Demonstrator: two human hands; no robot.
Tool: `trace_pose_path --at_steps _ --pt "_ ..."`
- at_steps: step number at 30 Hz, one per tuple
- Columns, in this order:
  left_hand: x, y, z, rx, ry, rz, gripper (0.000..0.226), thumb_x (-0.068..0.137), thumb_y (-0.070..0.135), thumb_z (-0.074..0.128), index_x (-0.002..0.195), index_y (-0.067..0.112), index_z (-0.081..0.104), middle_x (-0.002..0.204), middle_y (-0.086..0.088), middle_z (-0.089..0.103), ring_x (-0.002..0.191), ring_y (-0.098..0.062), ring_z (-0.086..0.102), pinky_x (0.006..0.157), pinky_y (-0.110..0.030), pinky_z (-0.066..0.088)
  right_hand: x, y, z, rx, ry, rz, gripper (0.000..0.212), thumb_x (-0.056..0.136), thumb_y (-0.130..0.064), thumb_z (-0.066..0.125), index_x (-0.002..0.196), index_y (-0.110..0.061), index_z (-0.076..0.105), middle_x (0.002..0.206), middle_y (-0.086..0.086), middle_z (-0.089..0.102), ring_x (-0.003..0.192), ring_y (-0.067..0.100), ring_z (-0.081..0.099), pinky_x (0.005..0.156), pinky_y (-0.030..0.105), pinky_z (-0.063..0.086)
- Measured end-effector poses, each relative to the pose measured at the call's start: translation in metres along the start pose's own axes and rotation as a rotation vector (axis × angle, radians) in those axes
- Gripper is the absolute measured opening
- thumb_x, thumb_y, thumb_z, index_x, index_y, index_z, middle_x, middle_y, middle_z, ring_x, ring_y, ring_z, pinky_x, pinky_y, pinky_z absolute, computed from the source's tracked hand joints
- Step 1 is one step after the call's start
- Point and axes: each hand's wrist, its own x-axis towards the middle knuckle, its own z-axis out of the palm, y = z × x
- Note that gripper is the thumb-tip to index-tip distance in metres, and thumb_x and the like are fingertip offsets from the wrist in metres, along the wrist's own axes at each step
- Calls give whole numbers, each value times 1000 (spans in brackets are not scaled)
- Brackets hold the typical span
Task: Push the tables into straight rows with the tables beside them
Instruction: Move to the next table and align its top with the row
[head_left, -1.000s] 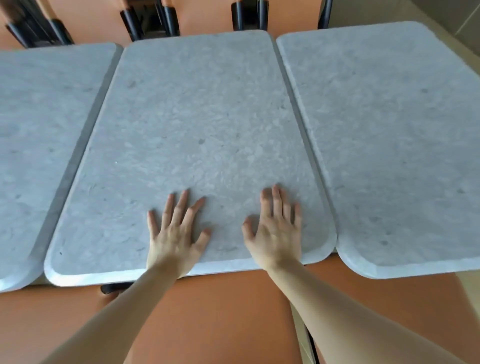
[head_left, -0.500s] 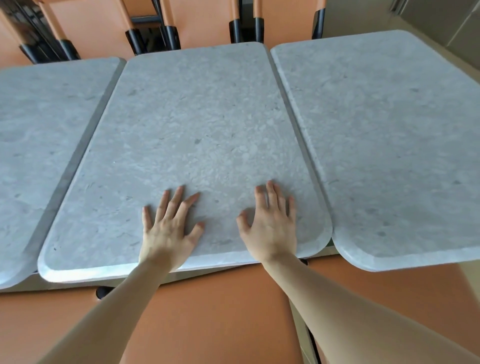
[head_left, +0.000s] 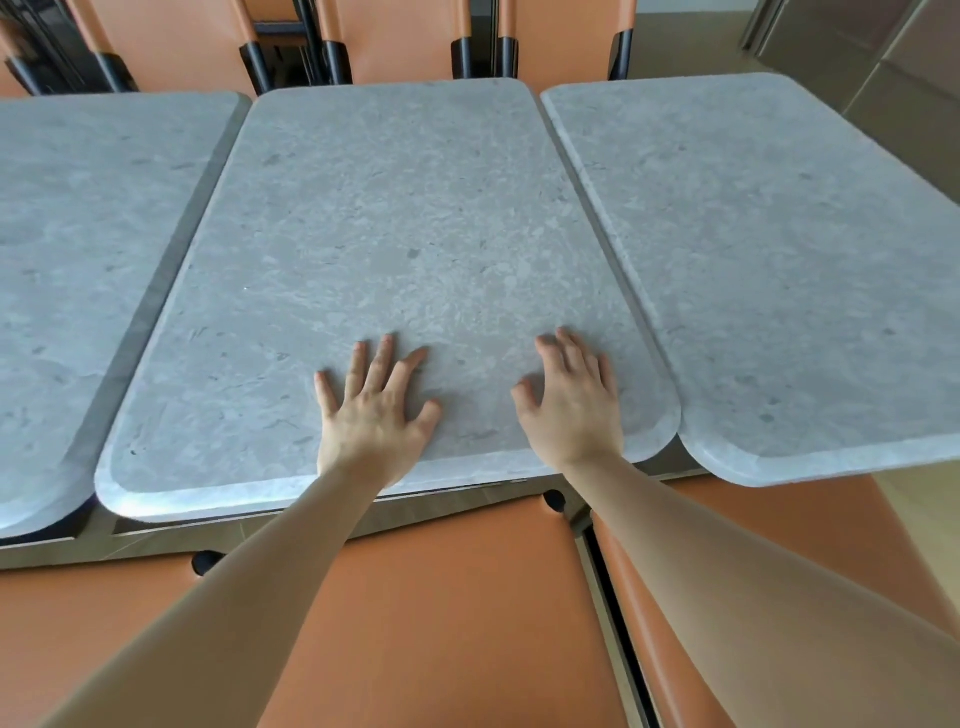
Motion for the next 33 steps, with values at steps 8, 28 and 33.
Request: trace_pose_path --at_steps 8,28,33 --pt "-3 0 -2 35 -26 14 65 98 57 18 159 45 1 170 8 -13 155 -18 -19 122 -58 -13 -1 1 1 -44 -40 -13 55 103 -38 36 153 -15 37 166 10 27 155 21 20 127 45 9" --pt "-183 -60 43 -261 3 -85 69 96 24 62 157 30 29 169 13 3 156 -10 1 126 -37 10 -48 16 -14 479 91 4 26 93 -3 62 118 -7 69 139 4 60 137 25 49 115 45 39" --pt "-153 -66 26 -1587 -174 -1024 64 99 44 57 153 16 38 151 -12 45 139 -36 45 111 -53 38 -132 -5 -24 879 -83 160 21 91 -1 67 94 -21 72 101 -12 74 93 -1 68 86 25 55"
